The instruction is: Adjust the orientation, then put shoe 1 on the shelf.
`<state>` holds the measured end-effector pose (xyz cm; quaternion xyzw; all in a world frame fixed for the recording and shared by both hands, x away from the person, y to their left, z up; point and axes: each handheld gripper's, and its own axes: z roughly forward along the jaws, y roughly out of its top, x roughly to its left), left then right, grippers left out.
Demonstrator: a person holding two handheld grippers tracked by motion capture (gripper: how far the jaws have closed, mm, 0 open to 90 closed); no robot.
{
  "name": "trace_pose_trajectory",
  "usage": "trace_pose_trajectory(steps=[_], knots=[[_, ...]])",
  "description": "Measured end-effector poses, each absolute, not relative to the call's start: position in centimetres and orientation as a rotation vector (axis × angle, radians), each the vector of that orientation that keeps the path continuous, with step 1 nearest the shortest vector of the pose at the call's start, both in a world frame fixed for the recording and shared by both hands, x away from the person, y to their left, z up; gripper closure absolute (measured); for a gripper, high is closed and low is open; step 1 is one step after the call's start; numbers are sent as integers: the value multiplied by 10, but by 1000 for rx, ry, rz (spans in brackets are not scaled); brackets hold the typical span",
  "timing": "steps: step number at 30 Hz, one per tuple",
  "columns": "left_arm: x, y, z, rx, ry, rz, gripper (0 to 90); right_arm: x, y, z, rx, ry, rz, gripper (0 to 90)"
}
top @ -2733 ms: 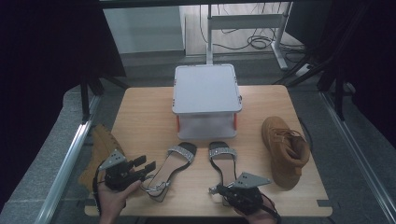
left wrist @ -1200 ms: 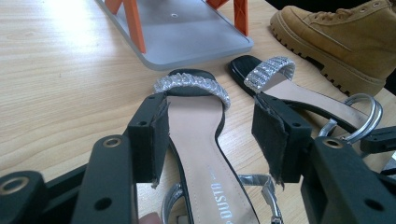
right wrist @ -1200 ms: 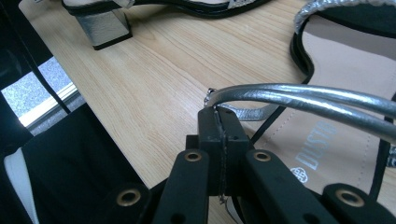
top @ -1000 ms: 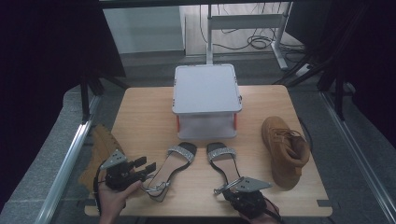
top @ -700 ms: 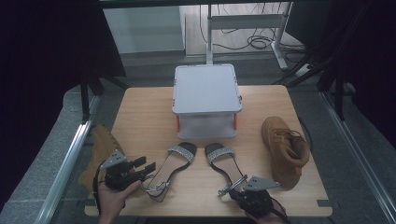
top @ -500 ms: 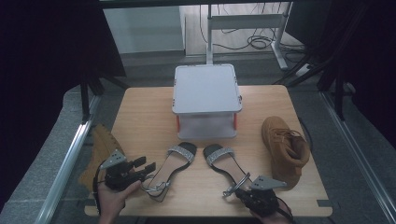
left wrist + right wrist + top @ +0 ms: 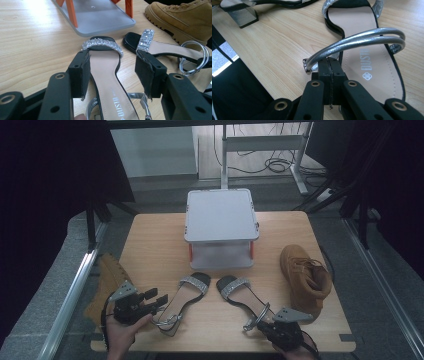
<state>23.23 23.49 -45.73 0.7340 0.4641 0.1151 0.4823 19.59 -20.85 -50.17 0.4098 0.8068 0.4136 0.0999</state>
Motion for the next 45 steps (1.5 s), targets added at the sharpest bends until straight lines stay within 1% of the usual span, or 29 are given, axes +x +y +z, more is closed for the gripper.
trace_pose_trajectory(steps=[8,15,16,17,18,20,21,23,24,25,26,28,29,30,32,34,35,37,45], knots=[[231,239,-455,1773,1133,286,464,185,-223,-480,1200,2288,1280,894],[228,231,-455,1793,1123,289,460,191,-219,-469,1168,2275,1309,892],[227,229,-454,1800,1120,290,456,196,-213,-466,1141,2289,1314,830],[227,228,-454,1804,1117,292,456,196,-213,-466,1141,2289,1314,830],[227,227,-454,1807,1117,292,451,201,-209,-463,1122,2303,1312,805],[228,224,-453,1821,1115,289,445,204,-206,-462,1117,2308,1315,790],[229,223,-454,1829,1113,288,437,210,-201,-461,1106,2318,1321,742],[229,220,-455,1839,1116,287,432,214,-199,-461,1114,2325,1328,702],[230,218,-455,1849,1117,288,432,214,-199,-461,1114,2325,1328,702],[230,217,-455,1859,1113,287,426,219,-196,-462,1112,2349,1334,666],[231,215,-455,1864,1114,286,426,219,-196,-462,1112,2349,1334,666],[231,212,-454,1882,1109,286,417,222,-195,-462,1121,2353,1327,633],[232,210,-454,1890,1108,284,407,225,-195,-461,1142,2348,1341,588],[234,209,-454,1903,1107,281,407,225,-195,-461,1142,2348,1341,588],[237,205,-455,1926,1118,268,392,228,-197,-458,1171,2321,1364,547],[243,199,-456,1958,1130,257,386,229,-198,-457,1176,2313,1371,539],[246,196,-457,1977,1138,255,361,231,-198,-457,1181,2306,1375,521],[251,191,-460,2017,1152,253,346,232,-198,-458,1186,2307,1367,512],[271,178,-469,2139,1227,235,326,235,-197,-463,1195,2313,1336,462]])
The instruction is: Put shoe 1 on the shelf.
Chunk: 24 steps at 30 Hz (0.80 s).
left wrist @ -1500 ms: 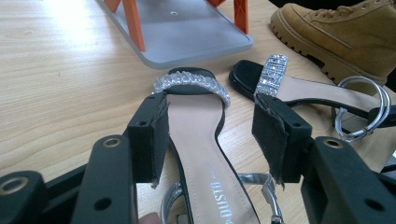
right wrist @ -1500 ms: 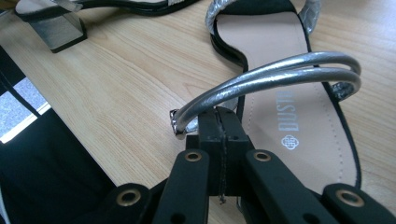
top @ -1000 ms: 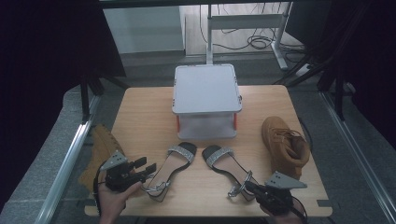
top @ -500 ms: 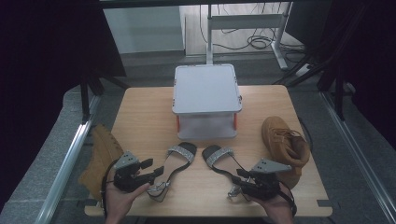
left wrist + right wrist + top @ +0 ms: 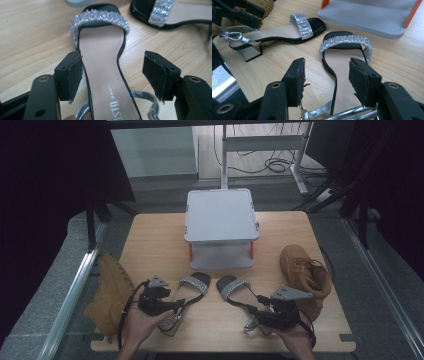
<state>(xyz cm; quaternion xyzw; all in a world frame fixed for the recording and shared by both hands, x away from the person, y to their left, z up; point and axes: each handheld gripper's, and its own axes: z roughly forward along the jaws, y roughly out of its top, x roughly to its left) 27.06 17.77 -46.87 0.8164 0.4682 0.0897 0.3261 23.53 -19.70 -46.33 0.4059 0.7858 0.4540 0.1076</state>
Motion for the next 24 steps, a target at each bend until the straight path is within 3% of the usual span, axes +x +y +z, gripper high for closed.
trace_pose_trajectory(steps=[17,24], knots=[[293,164,-497,2324,1325,130,319,258,-187,-469,1206,2394,1189,422],[297,160,-503,2328,1367,96,326,269,-182,-475,1231,2431,1090,384]])
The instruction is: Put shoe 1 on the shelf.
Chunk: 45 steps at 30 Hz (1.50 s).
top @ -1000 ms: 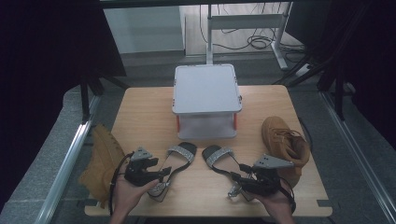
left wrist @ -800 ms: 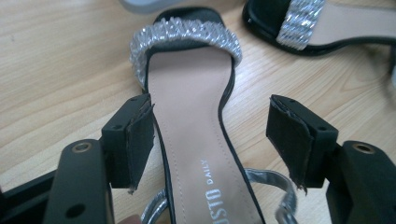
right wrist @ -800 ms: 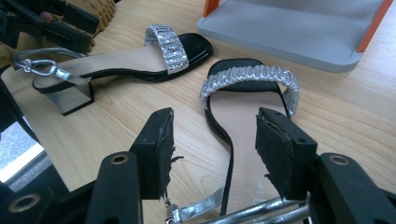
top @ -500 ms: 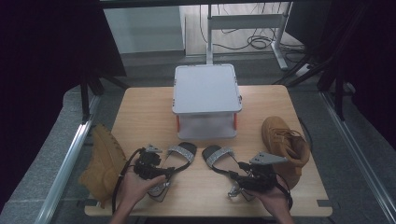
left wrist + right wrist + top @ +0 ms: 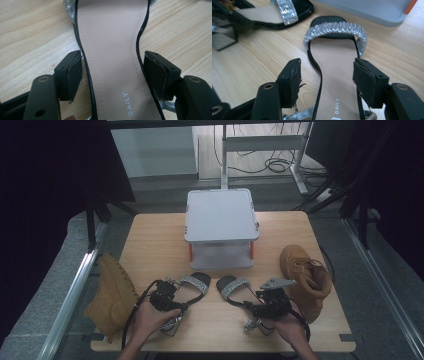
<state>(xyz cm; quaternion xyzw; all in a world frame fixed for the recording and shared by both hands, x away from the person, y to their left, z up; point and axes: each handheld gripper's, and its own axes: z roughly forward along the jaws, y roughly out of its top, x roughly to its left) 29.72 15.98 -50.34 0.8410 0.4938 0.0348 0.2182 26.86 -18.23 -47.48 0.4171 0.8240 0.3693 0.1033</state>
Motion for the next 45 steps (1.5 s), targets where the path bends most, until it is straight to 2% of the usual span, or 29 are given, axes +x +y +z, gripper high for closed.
trace_pose_trajectory(steps=[13,22,28,30,39,45], knots=[[298,150,-511,2366,1420,128,339,295,-163,-488,1250,2572,720,286],[295,149,-511,2342,1449,153,364,304,-157,-504,1278,2634,543,272],[294,148,-511,2338,1456,164,372,304,-154,-509,1267,2672,487,318],[294,148,-511,2336,1459,165,375,304,-154,-508,1265,2677,510,381],[293,149,-511,2321,1471,158,376,303,-156,-508,1279,2660,525,402],[292,149,-510,2313,1465,123,324,302,-157,-508,1283,2650,545,407]])
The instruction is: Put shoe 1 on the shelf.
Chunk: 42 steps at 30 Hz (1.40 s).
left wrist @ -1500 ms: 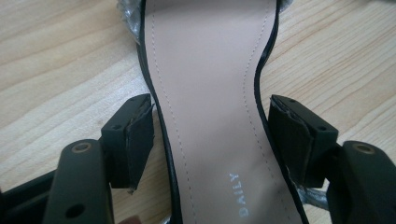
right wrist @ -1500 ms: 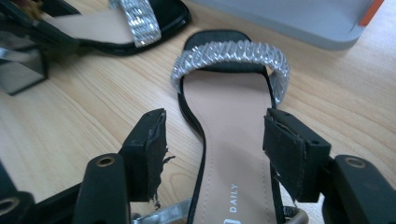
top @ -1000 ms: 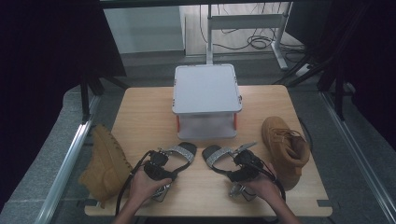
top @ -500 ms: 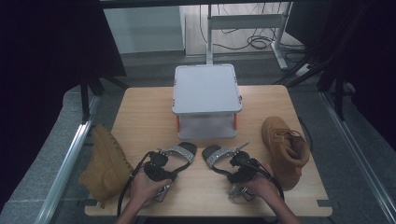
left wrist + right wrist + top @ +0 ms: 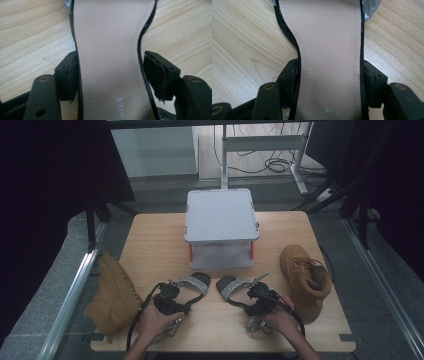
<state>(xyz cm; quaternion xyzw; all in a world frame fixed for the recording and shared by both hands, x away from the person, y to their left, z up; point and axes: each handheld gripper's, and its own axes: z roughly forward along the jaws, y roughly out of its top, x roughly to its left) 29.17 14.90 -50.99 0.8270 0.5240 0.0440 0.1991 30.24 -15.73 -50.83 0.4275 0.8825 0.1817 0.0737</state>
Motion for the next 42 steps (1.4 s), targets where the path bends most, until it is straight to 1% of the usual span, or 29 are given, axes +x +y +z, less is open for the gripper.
trace_pose_trajectory(steps=[5,6,7,17,26,42], knots=[[288,151,-508,2315,1463,121,331,302,-158,-508,1290,2645,552,409],[288,151,-508,2321,1463,128,349,302,-158,-508,1290,2644,553,409],[288,151,-508,2324,1465,134,389,302,-158,-508,1290,2644,554,409],[287,154,-508,2311,1460,152,410,302,-159,-508,1314,2639,573,413],[291,158,-505,2299,1451,121,418,305,-165,-507,1360,2636,595,416],[300,170,-488,2098,1461,90,421,313,-177,-490,1485,2568,714,416]])
